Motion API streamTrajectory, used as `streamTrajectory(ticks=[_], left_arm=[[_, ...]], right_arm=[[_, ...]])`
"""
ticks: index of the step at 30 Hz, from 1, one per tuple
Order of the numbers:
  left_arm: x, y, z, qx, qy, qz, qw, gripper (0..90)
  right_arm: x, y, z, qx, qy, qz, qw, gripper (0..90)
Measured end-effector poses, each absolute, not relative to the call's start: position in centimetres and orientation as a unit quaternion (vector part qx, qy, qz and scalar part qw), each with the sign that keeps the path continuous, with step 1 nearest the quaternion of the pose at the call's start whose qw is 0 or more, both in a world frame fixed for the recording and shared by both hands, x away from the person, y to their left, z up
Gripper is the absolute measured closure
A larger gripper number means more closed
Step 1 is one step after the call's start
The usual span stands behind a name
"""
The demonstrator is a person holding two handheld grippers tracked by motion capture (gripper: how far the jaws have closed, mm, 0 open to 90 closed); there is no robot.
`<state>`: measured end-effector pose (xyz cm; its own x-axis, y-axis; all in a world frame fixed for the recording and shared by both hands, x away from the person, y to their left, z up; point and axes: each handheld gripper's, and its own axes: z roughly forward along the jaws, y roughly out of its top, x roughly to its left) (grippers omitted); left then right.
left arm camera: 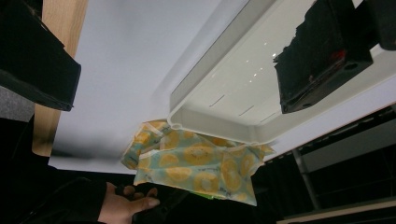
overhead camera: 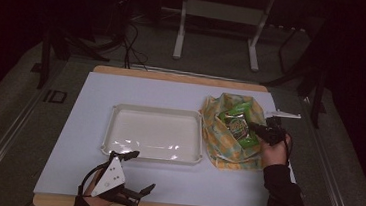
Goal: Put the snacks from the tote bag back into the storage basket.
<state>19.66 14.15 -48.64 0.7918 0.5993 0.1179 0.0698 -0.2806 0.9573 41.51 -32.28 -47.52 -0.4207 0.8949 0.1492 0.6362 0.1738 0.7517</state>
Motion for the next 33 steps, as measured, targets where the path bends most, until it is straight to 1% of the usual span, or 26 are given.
streamTrajectory(ticks=[14, 25, 33], left_arm=[[19.7, 14.1, -48.6, 0.765, 0.219, 0.238, 0.557, 0.4], [19.7, 14.1, -48.6, 0.765, 0.219, 0.238, 0.557, 0.4], [19.7, 14.1, -48.7, 0.765, 0.218, 0.239, 0.556, 0.4]], right_arm=[[40.4, -33.5, -45.9, 0.521, 0.721, 0.416, 0.188, 89.4], [39.4, -34.8, -44.9, 0.535, 0.699, 0.435, 0.187, 89.4], [38.5, -35.7, -44.3, 0.543, 0.688, 0.44, 0.197, 89.4]])
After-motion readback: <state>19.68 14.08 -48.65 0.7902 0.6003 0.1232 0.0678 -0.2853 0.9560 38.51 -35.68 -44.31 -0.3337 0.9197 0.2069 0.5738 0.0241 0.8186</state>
